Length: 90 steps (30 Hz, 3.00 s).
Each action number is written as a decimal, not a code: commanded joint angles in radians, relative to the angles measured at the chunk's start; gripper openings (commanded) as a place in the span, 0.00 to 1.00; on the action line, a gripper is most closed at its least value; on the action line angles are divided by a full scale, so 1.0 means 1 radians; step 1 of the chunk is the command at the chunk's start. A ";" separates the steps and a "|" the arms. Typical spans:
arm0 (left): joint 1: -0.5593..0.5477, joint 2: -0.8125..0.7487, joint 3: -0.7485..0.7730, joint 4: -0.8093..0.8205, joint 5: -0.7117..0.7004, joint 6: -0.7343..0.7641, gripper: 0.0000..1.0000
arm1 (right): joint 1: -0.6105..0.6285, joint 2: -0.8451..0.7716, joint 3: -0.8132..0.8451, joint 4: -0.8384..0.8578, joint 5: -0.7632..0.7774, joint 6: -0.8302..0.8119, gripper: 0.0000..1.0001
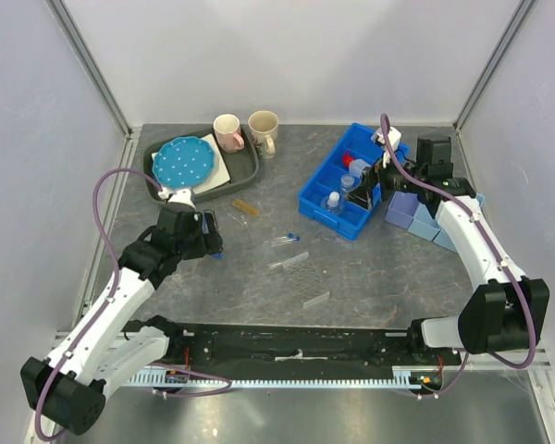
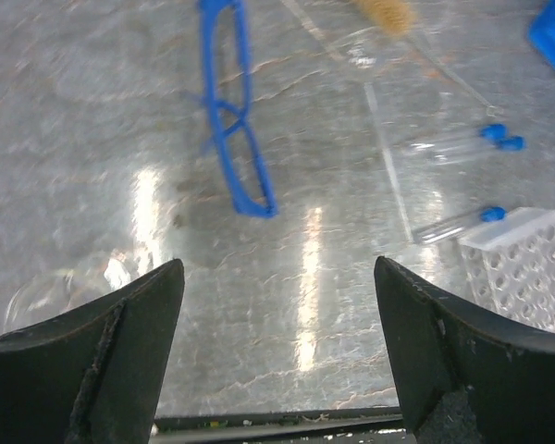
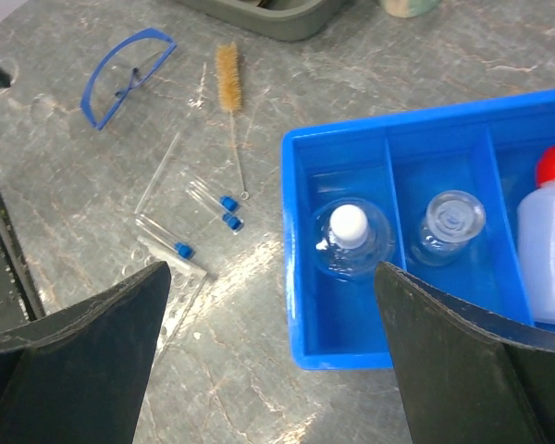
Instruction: Organize the chemistry lab equipment
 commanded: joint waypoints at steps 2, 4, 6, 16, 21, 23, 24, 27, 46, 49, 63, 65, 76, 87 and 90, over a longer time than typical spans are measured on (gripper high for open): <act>0.027 0.046 0.096 -0.204 -0.193 -0.226 0.79 | -0.001 -0.018 -0.030 0.042 -0.109 0.000 0.98; 0.027 0.043 0.101 -0.254 -0.226 -0.295 0.64 | 0.000 -0.015 -0.047 0.048 -0.129 -0.001 0.98; 0.027 0.045 0.099 -0.280 -0.243 -0.350 0.53 | -0.001 -0.008 -0.064 0.068 -0.158 0.011 0.98; 0.029 0.149 0.091 -0.419 -0.371 -0.515 0.47 | 0.000 -0.011 -0.127 0.092 -0.203 0.005 0.98; 0.059 0.157 0.093 -0.418 -0.427 -0.494 0.48 | 0.000 -0.024 -0.157 0.103 -0.212 -0.007 0.98; 0.078 0.148 0.102 -0.416 -0.453 -0.443 0.49 | -0.001 -0.027 -0.163 0.103 -0.218 -0.010 0.98; 0.102 0.143 0.104 -0.416 -0.461 -0.428 0.50 | 0.000 -0.025 -0.170 0.105 -0.220 -0.012 0.98; 0.166 0.110 0.098 -0.384 -0.415 -0.388 0.58 | 0.000 -0.021 -0.176 0.103 -0.235 -0.020 0.98; 0.233 0.071 0.010 -0.556 -0.358 -0.714 0.45 | 0.000 -0.010 -0.156 0.028 -0.267 -0.086 0.98; 0.242 0.097 -0.016 -0.530 -0.349 -0.716 0.46 | -0.001 -0.011 -0.156 0.023 -0.263 -0.092 0.98; 0.303 0.175 -0.096 -0.340 -0.309 -0.668 0.46 | 0.000 -0.005 -0.154 -0.001 -0.280 -0.125 0.98; 0.315 0.175 -0.103 -0.330 -0.303 -0.665 0.44 | 0.002 -0.002 -0.153 -0.006 -0.277 -0.133 0.98; 0.325 0.109 -0.119 -0.295 -0.253 -0.618 0.02 | 0.000 0.004 -0.148 -0.029 -0.287 -0.156 0.98; 0.325 -0.111 -0.117 -0.119 0.078 -0.329 0.02 | 0.012 0.010 -0.154 -0.070 -0.344 -0.222 0.98; 0.325 -0.189 -0.151 0.014 0.282 -0.239 0.02 | 0.025 0.010 -0.154 -0.096 -0.361 -0.260 0.98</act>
